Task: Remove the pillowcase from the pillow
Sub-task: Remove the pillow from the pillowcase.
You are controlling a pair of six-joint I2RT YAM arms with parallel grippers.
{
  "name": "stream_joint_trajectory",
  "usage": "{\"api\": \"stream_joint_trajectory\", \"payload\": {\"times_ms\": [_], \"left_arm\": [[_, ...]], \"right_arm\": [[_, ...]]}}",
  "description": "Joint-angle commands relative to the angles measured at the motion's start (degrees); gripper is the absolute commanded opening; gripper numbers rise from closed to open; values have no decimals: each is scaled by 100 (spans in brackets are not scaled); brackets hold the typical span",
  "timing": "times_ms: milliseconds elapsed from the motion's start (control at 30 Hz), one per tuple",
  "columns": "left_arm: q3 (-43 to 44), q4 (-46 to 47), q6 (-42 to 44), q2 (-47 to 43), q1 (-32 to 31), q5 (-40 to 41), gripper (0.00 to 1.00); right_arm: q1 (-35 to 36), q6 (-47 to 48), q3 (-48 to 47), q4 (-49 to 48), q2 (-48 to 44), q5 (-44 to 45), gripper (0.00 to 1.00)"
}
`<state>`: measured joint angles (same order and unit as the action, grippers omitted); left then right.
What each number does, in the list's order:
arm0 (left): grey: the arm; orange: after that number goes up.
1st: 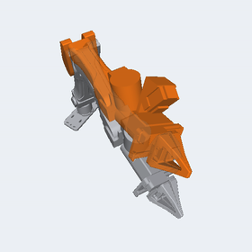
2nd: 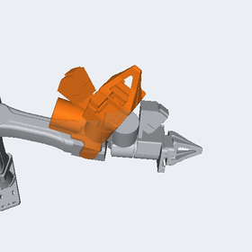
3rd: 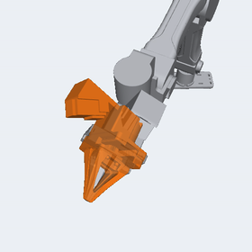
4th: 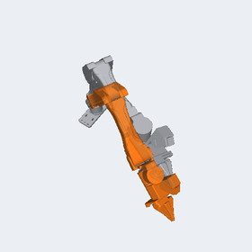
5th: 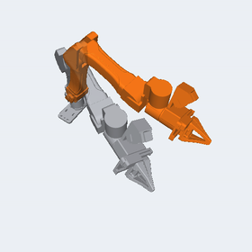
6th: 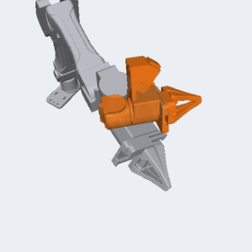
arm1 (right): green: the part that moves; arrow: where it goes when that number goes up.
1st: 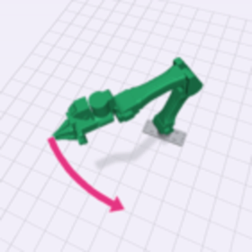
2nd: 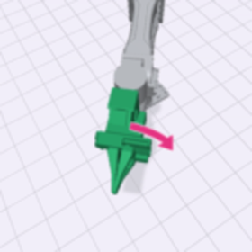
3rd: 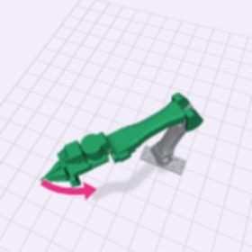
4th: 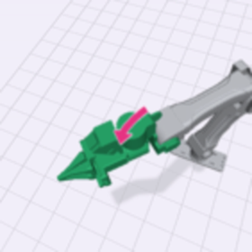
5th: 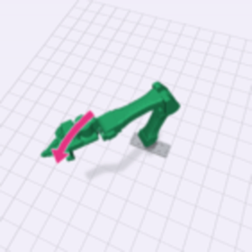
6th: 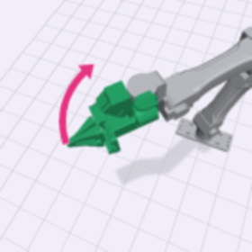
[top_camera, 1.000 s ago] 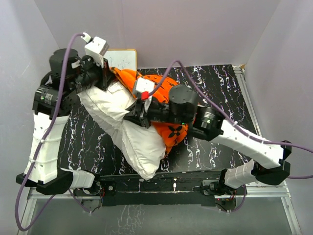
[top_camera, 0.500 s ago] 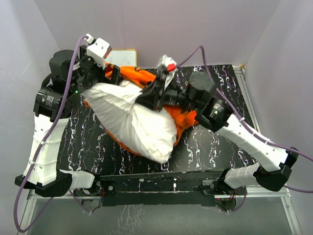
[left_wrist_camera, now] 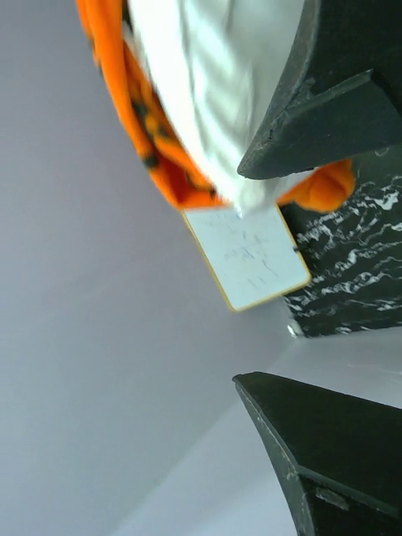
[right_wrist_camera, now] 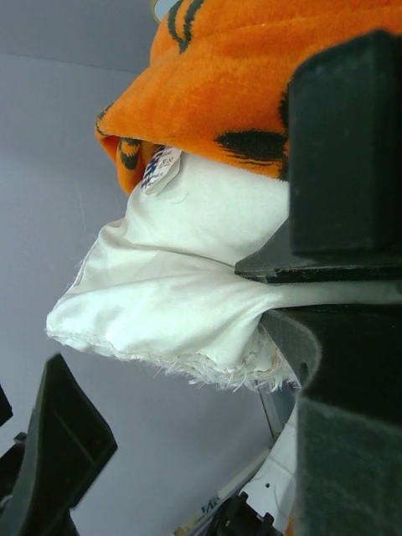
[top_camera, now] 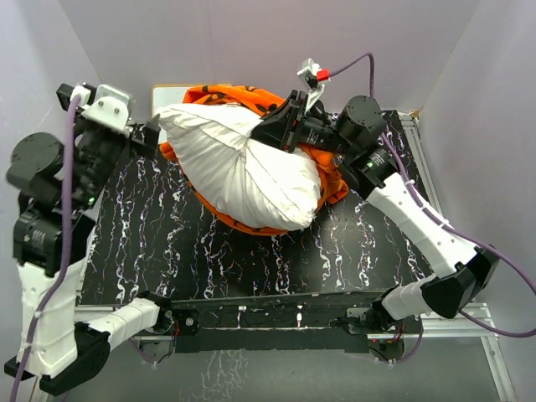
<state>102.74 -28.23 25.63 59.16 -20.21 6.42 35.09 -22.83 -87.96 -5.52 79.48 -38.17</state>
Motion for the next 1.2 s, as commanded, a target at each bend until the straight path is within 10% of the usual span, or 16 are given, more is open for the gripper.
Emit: {"api": "stream_joint_trajectory", "payload": {"times_ms": [0,267,667,1000,1167], "left_arm": [[734,-1312,169,186,-2,-2457,97],[1323,-2080,511,1018,1,-4137,97],[2850,-2907,1760,2489,-3,-4565,97],[2165,-3397,1669,2486,-517,-4401,96],[1809,-3489,1665,2564,-615,-4164,78]], "right_arm": [[-262,-213,-442,-231,355,-32,8],[-290,-569,-757,-354,714,-899,8],[-288,-694,-1168,-314,1205,-1316,8],[-152,-619,-1516,-47,1550,-1783,8],[-37,-486,-1713,172,1639,-1802,8]]}}
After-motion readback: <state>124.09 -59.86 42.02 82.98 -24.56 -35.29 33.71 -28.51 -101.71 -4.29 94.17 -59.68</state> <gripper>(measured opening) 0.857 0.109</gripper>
